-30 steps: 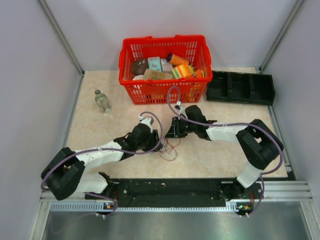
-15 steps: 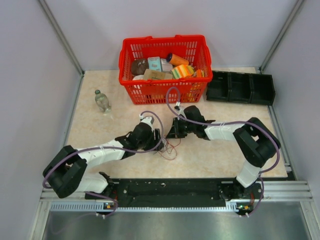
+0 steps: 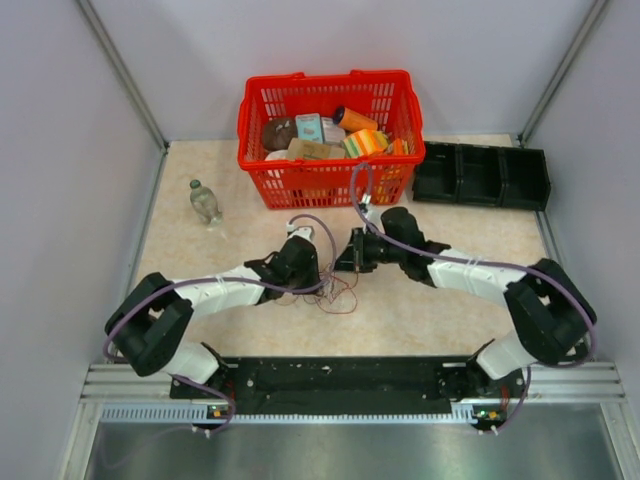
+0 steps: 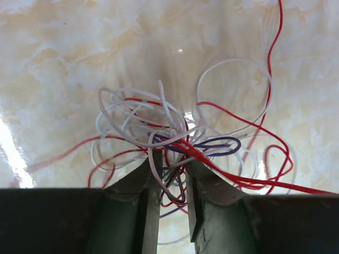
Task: Untangle the cables
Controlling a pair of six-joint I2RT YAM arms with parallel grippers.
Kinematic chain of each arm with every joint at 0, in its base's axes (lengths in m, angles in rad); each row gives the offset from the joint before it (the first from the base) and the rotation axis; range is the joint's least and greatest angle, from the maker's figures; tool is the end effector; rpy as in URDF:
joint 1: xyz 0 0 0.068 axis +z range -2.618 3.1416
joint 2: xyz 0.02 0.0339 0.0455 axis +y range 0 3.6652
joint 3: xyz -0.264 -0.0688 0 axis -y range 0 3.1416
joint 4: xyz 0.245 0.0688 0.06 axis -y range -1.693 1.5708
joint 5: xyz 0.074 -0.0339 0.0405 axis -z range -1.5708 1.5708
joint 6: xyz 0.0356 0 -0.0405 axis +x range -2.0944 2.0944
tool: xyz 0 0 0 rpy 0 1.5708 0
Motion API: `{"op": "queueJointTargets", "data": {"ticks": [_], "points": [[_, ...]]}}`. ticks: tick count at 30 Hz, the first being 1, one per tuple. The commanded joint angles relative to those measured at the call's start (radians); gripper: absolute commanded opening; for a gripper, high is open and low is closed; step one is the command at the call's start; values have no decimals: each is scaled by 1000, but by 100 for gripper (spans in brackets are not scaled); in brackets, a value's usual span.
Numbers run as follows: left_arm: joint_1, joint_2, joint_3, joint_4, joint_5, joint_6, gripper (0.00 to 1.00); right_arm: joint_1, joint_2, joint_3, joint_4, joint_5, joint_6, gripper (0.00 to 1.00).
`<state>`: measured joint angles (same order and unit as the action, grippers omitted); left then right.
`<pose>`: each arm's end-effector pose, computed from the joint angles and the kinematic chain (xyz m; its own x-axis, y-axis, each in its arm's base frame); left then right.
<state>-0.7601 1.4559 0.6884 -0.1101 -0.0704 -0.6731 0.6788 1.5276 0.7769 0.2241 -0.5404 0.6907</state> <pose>0.2030 -0.1895 0.1646 -0.8441 -0.0556 -0.5334 0.1644 0.9199 -0.3561 0.2368 0.2146 0.2015 -0.8651 0.0041 -0.5016 -0.4326 0.5002 0.7501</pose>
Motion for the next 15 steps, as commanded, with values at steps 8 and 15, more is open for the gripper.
{"op": "queueJointTargets", "data": {"ticks": [8,15], "points": [[-1,-117,-84,29,-100,-59,0,8,-392,133,-290,244,-72,0],[-1,-100,-73,3,-131,-80,0,-8,-511,292,-448,347,-135,0]]}}
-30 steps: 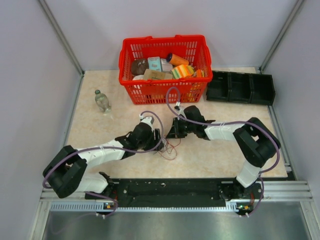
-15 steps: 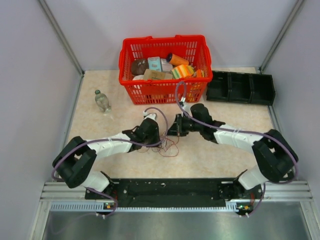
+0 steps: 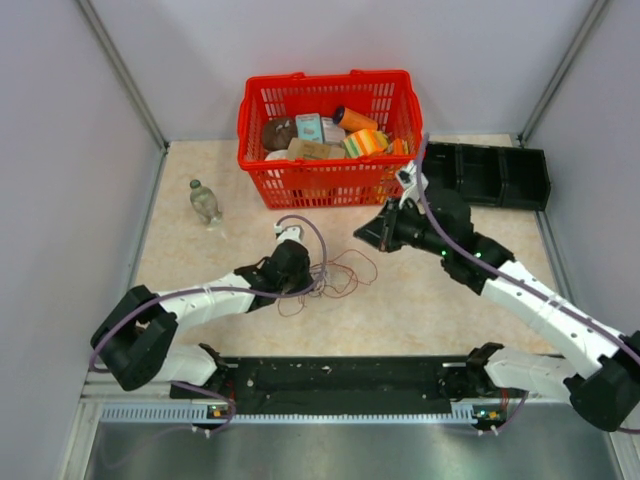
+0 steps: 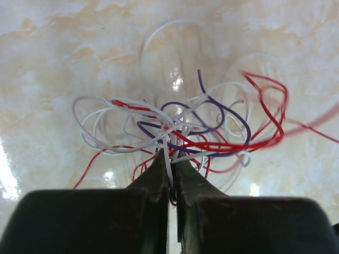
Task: Untangle the cables
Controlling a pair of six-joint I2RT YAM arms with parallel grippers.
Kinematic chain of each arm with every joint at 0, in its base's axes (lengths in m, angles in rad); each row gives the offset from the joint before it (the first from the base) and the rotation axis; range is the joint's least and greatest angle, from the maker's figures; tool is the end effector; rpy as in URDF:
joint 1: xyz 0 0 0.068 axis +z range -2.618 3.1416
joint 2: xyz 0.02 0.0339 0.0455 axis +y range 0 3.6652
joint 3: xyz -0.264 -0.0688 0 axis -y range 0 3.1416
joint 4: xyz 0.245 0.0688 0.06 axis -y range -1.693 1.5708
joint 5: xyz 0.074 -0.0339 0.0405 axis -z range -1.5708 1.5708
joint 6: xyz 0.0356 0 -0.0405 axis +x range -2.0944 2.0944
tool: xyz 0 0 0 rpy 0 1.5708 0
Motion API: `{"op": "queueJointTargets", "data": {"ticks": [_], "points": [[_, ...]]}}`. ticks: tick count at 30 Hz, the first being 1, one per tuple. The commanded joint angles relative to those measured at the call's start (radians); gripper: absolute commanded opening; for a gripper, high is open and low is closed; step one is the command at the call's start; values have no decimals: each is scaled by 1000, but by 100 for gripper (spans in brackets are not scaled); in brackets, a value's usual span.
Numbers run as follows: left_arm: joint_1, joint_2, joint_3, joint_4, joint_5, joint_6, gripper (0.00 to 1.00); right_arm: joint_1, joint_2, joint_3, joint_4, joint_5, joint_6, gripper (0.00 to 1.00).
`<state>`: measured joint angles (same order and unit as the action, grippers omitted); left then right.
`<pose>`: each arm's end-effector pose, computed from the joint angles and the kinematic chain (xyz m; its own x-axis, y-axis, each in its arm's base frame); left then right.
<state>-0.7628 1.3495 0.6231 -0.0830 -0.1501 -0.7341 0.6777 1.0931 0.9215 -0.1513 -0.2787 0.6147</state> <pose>0.1919 -0.1761 0.1741 -0.7962 -0.1553 -0.5847 0.1013 0.9187 -0.3818 0.1909 0.1662 0.3309 -0.6668 0.1751 -0.7244 -0.5159 0.5930 0.6182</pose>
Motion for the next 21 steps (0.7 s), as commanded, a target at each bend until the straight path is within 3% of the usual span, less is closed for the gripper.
{"op": "queueJointTargets", "data": {"ticks": [1,7,11,13,15,18,21], "points": [[2,11,-2,-30,-57,-24,0,-9,-81,180,-95,93,-69,0],[2,10,-2,-43,-68,-36,0,-10,-104,342,-182,127,-116,0],[2,-24,-28,-8,-48,-22,0,-16,-78,306,-244,194,-119,1],[2,-38,-45,8,-37,-16,0,-49,-62,225,-246,156,-87,16],[2,-53,-62,32,-22,-5,0,-58,-52,125,-200,142,-75,38],[2,-67,-74,58,7,13,0,-59,14,31,-82,93,-214,60],[3,-72,-80,68,23,21,0,-67,120,1,-36,139,-335,62]]}}
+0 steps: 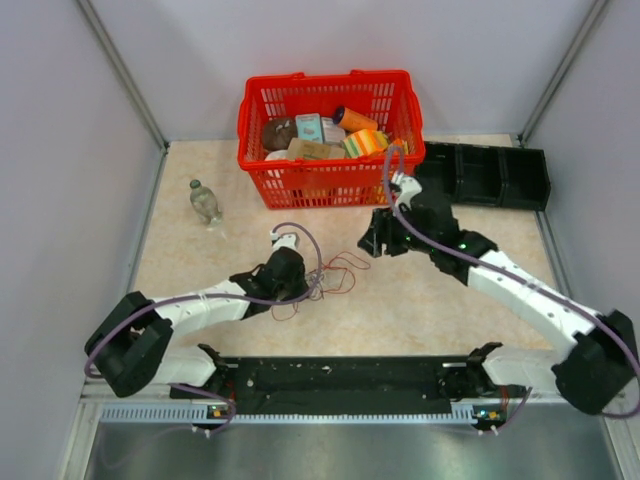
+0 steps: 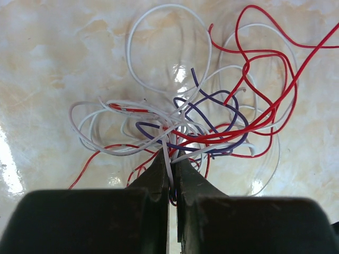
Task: Untangle the cables
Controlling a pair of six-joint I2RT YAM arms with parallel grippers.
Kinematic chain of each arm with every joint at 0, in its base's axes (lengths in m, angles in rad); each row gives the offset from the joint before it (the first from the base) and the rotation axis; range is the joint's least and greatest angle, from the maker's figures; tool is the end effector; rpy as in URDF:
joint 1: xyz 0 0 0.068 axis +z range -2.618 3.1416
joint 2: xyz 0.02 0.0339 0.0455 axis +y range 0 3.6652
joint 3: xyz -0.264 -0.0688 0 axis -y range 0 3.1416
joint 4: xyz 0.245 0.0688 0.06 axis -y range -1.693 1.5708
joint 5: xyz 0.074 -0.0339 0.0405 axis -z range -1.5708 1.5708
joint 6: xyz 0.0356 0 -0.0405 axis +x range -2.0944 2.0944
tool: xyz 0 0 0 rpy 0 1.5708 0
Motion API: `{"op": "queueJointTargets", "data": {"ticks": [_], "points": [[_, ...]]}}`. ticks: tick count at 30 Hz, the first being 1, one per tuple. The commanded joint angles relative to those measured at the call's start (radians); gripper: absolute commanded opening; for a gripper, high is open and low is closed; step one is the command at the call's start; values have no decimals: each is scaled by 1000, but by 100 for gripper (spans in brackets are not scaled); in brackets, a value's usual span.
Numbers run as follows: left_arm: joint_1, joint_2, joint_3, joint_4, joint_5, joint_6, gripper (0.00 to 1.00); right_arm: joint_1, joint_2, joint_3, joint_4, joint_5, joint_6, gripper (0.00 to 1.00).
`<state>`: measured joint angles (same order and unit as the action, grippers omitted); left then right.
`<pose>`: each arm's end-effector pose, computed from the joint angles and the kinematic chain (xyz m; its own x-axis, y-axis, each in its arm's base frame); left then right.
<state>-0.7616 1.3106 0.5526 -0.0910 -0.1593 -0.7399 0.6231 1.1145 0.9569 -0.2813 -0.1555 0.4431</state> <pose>0.1800 -0.1639 0.1618 -0.8094 -0.1480 -0.5683 0.0809 0.9304 -0.3575 0.2030 0.1526 0.3249 -0.6077 0.0849 -0.7896 -0.4757 0.7572 0.4476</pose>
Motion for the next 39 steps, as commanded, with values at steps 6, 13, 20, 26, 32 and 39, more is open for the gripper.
{"op": "queueJointTargets", "data": {"ticks": [6,13,20,26,32,39], "points": [[2,-57,-31,82,33,25,0,-20,352,-17,149,28,-267,62],[4,-53,-31,114,46,36,0,75,455,-79,387,217,-383,62],[5,-53,-34,117,50,36,0,86,525,-121,554,211,-382,54],[5,-51,-33,119,49,36,0,124,556,-142,646,206,-380,44],[7,-50,-33,111,41,31,0,165,556,-147,694,298,-374,16],[8,-37,-17,62,3,0,3,194,328,-135,507,462,-258,0]]}}
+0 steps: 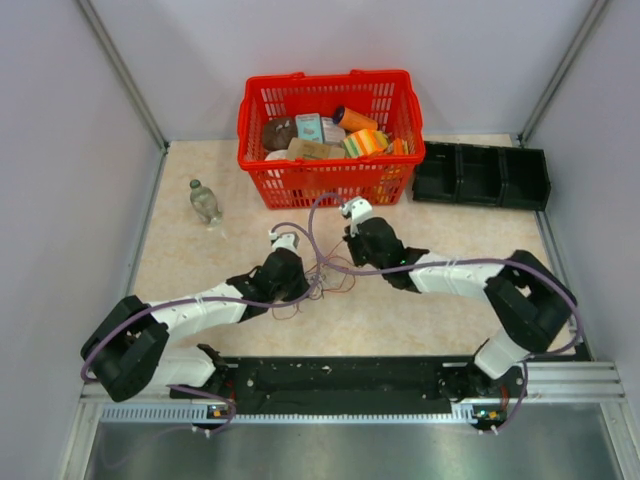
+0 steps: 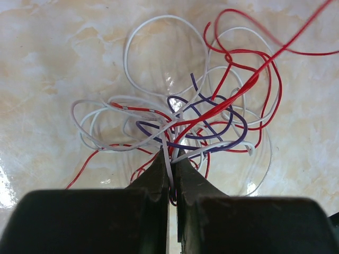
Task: Untangle the cables
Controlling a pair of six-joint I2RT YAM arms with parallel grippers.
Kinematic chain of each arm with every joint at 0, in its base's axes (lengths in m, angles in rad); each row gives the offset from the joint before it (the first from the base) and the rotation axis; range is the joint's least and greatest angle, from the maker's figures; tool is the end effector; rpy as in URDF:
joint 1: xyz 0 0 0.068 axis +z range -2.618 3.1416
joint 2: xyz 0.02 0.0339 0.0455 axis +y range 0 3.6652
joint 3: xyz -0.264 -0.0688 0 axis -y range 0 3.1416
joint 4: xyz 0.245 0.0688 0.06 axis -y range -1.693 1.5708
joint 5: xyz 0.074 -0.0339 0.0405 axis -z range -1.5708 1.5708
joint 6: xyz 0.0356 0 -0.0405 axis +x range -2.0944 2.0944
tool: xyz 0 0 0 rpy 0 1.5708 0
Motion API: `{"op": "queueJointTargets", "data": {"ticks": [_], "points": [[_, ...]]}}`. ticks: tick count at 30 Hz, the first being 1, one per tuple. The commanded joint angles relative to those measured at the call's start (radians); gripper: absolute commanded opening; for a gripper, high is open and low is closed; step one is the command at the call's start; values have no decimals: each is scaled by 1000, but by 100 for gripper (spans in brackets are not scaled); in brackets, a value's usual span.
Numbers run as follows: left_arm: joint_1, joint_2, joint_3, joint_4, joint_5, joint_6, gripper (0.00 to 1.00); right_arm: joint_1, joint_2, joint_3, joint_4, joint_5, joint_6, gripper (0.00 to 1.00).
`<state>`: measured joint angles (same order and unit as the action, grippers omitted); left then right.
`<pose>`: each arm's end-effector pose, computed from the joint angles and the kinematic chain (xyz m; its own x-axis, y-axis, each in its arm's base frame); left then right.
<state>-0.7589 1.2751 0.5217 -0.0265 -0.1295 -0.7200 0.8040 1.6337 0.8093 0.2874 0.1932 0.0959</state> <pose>0.1777 -0.1622 0.1653 -0.7896 -0.1523 -0.5944 0.1265 0.9075 -0.4005 0.2412 0.2405 0.1821 -0.4100 -0.2901 -0.8647 -0.5556 0.8313 -0.0155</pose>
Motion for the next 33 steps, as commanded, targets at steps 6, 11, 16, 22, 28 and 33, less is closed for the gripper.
{"op": "queueJointTargets", "data": {"ticks": [6,11,16,22,28,33], "points": [[9,4,17,2,-21,-15,4,15,-517,23,-189,27,208,0],[9,10,18,5,-16,-13,0,14,-620,164,-336,-75,264,0],[9,12,18,-1,-22,-19,0,14,-635,329,-496,-72,278,0],[10,16,24,-24,-47,-38,0,14,-608,554,-639,-5,243,0],[10,35,40,-53,-68,-55,0,15,-595,738,-672,21,182,0],[12,24,34,-53,-73,-61,0,14,-571,853,-691,104,88,0]]}}
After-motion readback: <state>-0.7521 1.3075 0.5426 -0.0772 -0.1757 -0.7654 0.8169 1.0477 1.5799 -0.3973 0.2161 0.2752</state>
